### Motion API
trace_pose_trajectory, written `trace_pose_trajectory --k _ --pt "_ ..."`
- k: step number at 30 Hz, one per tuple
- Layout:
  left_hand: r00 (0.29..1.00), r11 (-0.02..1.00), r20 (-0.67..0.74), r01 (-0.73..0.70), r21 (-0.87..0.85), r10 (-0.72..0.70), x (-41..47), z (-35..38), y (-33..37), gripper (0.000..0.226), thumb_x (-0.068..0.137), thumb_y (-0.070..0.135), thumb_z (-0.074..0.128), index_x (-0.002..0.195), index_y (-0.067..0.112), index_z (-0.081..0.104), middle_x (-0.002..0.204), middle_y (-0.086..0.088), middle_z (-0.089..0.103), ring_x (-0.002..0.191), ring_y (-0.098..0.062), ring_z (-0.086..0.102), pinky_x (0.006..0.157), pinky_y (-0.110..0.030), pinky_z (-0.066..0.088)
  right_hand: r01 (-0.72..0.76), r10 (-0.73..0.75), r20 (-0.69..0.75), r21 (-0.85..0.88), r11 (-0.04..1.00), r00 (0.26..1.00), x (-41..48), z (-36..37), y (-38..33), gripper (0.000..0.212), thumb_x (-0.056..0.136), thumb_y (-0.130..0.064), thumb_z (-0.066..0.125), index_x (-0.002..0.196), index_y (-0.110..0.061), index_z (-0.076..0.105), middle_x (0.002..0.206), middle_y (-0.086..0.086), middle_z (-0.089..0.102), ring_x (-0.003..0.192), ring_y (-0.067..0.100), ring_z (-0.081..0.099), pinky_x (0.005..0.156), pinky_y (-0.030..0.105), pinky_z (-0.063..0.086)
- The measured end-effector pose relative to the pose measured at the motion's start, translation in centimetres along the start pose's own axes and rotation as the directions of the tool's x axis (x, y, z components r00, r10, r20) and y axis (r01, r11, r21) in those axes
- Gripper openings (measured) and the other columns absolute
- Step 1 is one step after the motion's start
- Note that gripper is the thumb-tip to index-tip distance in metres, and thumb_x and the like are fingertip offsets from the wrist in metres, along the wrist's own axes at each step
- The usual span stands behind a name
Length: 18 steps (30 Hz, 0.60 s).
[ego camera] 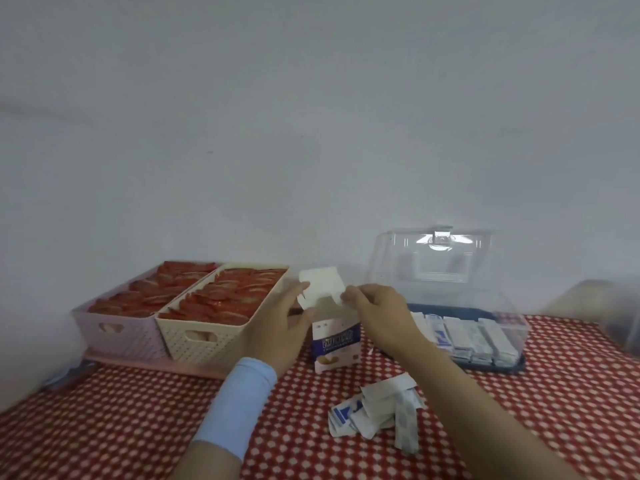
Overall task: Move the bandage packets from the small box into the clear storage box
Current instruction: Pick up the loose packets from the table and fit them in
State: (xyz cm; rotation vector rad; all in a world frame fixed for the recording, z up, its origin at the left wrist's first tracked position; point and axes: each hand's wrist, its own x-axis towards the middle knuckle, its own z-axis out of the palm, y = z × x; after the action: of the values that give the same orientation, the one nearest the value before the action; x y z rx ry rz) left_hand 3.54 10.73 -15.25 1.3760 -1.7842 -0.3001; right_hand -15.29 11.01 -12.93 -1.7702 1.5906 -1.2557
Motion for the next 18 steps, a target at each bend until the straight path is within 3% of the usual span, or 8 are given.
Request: trace_pose_trajectory --k 2,4,7,9,11,13,15,18 --pt "1.000 0.999 0.022 0.012 -0.051 -0.011 0.3 -0.2 0.5 0.039 0.102 0.039 0.041 0.140 0.039 0.050 0.144 0.020 0.047 0.133 -0.001 0.043 0.115 -0.034 0.034 -0.001 0.002 0.011 -0.066 0.998 1.000 0.2 -0.2 0.1 0.024 0.100 -0.028 0.056 0.108 -0.016 0.075 0.111 -0.002 0.070 0.093 0.012 0.063 0.083 0.031 0.056" --pt "0.997 0.993 0.071 0.039 -0.108 -0.032 0.6 -0.4 1.2 0.039 0.105 0.037 0.035 0.141 0.037 0.051 0.142 0.025 0.043 0.134 0.005 0.035 0.118 -0.028 0.024 -0.013 0.014 0.008 -0.056 0.998 1.000 0.4 -0.5 0.2 0.014 0.096 -0.021 0.062 0.102 -0.022 0.075 0.106 -0.009 0.067 0.089 0.005 0.061 0.075 0.020 0.053" --pt "0.986 0.981 0.156 0.085 -0.176 -0.057 1.7 -0.3 1.5 0.037 0.104 0.040 0.040 0.137 0.039 0.055 0.145 0.022 0.045 0.134 0.003 0.038 0.119 -0.031 0.026 -0.031 0.032 0.016 -0.028 0.999 0.999 0.5 -0.7 0.4 0.016 0.090 -0.018 0.070 0.104 -0.027 0.072 0.107 -0.010 0.067 0.087 0.001 0.061 0.064 0.012 0.047" --pt "0.975 0.966 0.198 0.140 -0.215 -0.098 2.5 -0.3 1.8 0.043 0.098 0.038 0.053 0.140 0.039 0.051 0.147 0.015 0.048 0.135 -0.005 0.043 0.118 -0.039 0.032 -0.049 0.049 0.010 -0.008 0.999 0.999 0.5 -0.6 0.2 0.033 0.086 -0.019 0.076 0.117 -0.026 0.066 0.118 -0.006 0.062 0.091 0.005 0.059 0.061 0.010 0.042" --pt "0.942 0.903 0.261 0.289 -0.319 -0.209 3.3 -0.1 1.7 0.074 0.082 0.037 0.072 0.148 0.038 0.039 0.140 0.013 0.048 0.133 -0.012 0.046 0.115 -0.044 0.036 -0.078 0.078 0.016 -0.011 0.997 0.997 0.7 -0.6 0.1 0.060 0.082 -0.018 0.079 0.136 -0.023 0.053 0.131 -0.001 0.056 0.103 0.013 0.057 0.066 0.013 0.042" --pt "0.902 0.859 0.326 0.389 -0.334 -0.282 4.1 0.4 0.7 0.097 0.060 0.048 0.087 0.144 0.034 0.041 0.137 0.011 0.052 0.127 -0.015 0.053 0.110 -0.049 0.042 -0.127 0.127 0.054 -0.008 0.992 0.990 0.8 -0.8 0.0 0.083 0.080 -0.017 0.080 0.151 -0.019 0.036 0.141 0.005 0.052 0.113 0.019 0.057 0.077 0.022 0.048" --pt "0.890 0.874 0.365 0.387 -0.294 -0.272 4.9 1.4 -1.2 0.090 0.046 0.057 0.090 0.126 0.033 0.058 0.126 0.009 0.068 0.114 -0.016 0.065 0.101 -0.049 0.050 -0.180 0.176 0.094 0.027 0.983 0.980 0.9 -1.1 -0.1 0.096 0.080 -0.017 0.081 0.157 -0.015 0.023 0.143 0.006 0.052 0.115 0.021 0.057 0.085 0.031 0.051" --pt "0.913 0.913 0.341 0.318 -0.256 -0.223 3.6 1.2 -0.3 0.053 0.054 0.051 0.079 0.105 0.055 0.067 0.107 0.022 0.073 0.106 -0.007 0.068 0.097 -0.040 0.052 -0.213 0.200 0.101 0.136 0.968 0.975 0.9 -1.2 0.1 0.096 0.080 -0.012 0.081 0.157 -0.012 0.023 0.135 0.005 0.060 0.105 0.017 0.059 0.086 0.033 0.054"
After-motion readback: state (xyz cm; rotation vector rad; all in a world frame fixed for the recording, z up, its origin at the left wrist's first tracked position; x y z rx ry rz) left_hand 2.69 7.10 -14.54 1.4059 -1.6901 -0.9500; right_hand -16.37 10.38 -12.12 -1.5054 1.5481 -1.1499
